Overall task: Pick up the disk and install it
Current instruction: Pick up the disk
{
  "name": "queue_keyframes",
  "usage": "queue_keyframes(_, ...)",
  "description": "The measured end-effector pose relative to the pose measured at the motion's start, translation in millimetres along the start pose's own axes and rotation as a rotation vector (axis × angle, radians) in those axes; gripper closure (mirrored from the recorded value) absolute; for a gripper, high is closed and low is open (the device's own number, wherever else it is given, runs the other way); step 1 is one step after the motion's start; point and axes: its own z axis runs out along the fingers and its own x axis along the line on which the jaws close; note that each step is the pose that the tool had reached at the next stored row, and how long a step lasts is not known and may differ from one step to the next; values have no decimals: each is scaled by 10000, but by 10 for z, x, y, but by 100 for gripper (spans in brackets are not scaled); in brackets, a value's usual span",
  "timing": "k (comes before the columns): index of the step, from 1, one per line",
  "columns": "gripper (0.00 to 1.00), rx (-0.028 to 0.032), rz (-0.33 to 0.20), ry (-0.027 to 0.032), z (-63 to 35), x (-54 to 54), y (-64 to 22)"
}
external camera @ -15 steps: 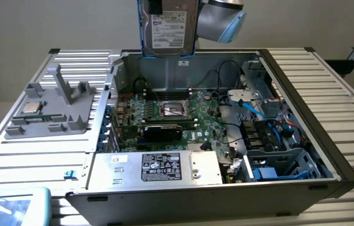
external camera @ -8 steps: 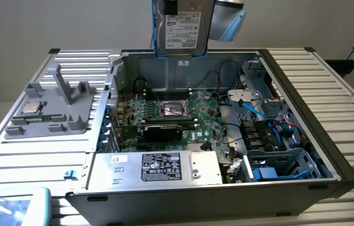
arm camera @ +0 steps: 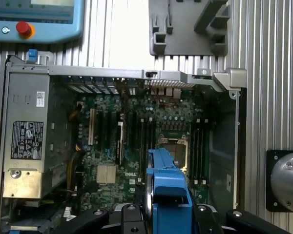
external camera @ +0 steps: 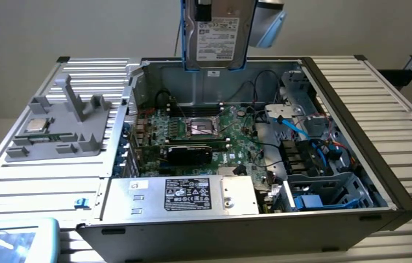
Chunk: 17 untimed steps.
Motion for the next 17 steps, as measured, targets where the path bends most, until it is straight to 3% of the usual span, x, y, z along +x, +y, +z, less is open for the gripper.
queue_keyframes(10, 63, 2, 29, -65, -13, 279, -18)
queue_keyframes(17, 63, 3, 29, -75, -31, 526, -145)
